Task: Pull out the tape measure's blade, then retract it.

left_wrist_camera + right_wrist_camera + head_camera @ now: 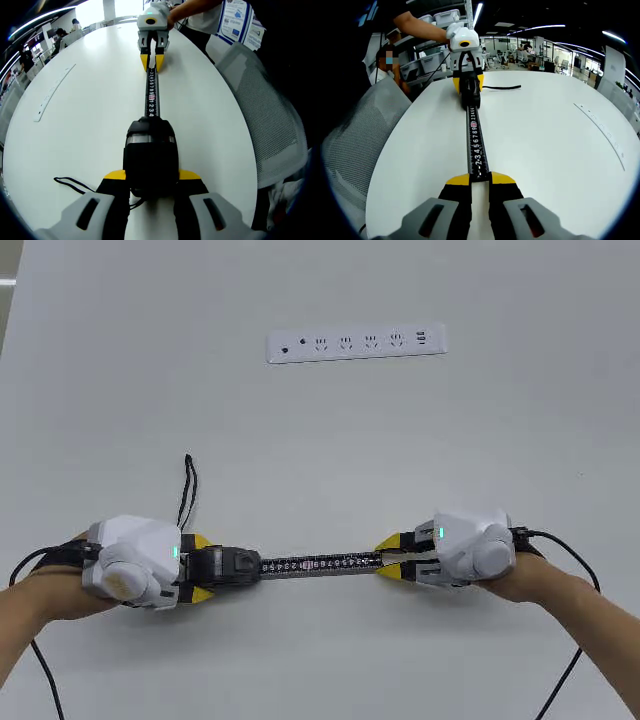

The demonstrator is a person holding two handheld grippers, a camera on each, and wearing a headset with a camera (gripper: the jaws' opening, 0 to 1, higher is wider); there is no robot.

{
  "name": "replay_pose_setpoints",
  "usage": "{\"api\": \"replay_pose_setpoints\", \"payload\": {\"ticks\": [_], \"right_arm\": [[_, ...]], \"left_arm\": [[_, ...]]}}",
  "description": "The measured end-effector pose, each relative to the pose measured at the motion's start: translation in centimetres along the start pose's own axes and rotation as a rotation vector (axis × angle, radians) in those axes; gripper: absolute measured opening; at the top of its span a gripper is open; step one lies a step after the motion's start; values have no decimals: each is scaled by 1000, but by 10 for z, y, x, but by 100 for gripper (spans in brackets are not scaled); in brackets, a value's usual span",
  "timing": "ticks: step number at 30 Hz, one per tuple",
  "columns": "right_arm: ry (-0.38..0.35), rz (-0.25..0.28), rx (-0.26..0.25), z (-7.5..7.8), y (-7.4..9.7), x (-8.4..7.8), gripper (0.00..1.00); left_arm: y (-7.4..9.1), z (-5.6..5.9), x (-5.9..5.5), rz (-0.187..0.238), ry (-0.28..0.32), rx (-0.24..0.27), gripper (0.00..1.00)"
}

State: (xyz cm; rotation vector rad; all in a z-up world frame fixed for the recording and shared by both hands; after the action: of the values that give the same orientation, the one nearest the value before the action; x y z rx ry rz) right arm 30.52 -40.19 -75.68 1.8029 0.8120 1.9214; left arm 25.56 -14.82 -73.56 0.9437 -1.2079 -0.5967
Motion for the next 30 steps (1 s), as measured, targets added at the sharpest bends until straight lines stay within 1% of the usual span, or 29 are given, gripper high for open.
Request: {"api": "replay_pose_setpoints", "payload": {"ticks": [18,30], "right_arm": [[-12,-9,-5,0,10,-11,10],[-23,-20,-11,-1,24,-21,10]], "left_arm": [[0,0,1,-7,1,-5,30],[-1,0,1,-17,-1,-14,30]]}}
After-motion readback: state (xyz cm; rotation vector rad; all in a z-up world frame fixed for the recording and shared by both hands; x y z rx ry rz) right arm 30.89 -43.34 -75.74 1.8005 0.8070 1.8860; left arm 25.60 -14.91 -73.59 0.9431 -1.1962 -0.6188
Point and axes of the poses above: the centre of the closed fingertips' face, and the gripper's own axes: y roughly backward along the fingers, z roughly to its right, x roughly out of its top, the point moved 4 cm from there along y, roughly backward along the fingers, and after that the axes turned 6 degrees about y, right-handed, at the moved point
